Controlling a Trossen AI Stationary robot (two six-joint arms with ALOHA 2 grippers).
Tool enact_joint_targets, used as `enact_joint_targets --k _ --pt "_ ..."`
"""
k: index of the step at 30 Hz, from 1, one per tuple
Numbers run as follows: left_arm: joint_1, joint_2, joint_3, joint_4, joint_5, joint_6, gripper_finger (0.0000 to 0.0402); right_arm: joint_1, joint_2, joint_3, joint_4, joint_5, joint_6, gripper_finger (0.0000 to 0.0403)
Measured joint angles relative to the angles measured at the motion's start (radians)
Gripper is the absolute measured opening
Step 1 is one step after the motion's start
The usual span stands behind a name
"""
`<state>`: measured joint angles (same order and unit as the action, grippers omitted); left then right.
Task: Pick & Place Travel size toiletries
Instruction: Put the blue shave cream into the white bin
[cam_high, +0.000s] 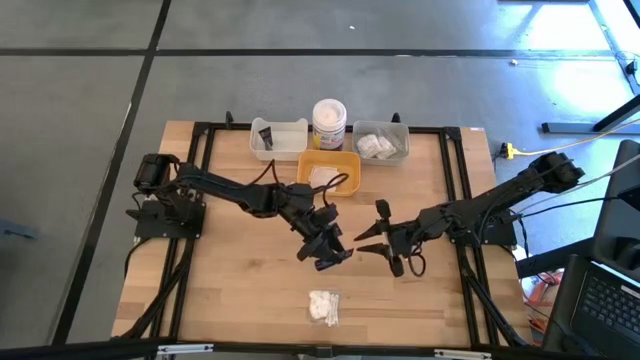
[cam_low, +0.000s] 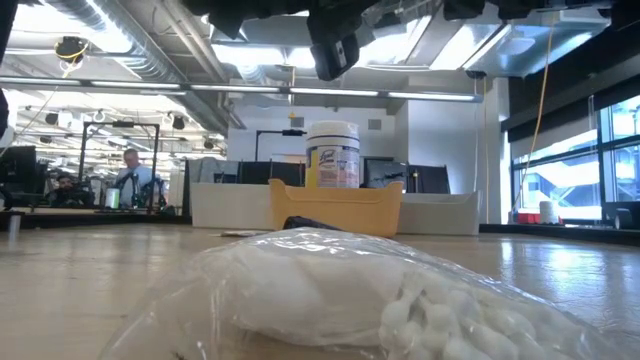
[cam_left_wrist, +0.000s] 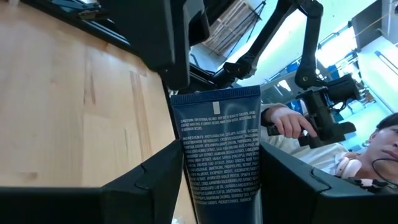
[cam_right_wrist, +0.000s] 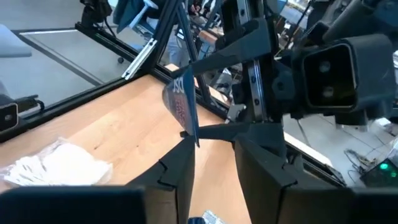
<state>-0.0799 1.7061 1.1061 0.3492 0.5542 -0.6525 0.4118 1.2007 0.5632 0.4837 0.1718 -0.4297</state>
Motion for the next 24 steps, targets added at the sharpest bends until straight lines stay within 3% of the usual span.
enact_joint_targets --k 7,24 --pt "0.015 0.000 0.000 0.017 -0.002 0.000 0.0195 0.011 0.000 0.000 0.002 -0.007 0.005 0.0122" --pt "0.037 0.000 0.000 0.052 -0.001 -0.009 0.0196 0.016 0.000 0.000 0.040 0.049 -0.001 0.0075"
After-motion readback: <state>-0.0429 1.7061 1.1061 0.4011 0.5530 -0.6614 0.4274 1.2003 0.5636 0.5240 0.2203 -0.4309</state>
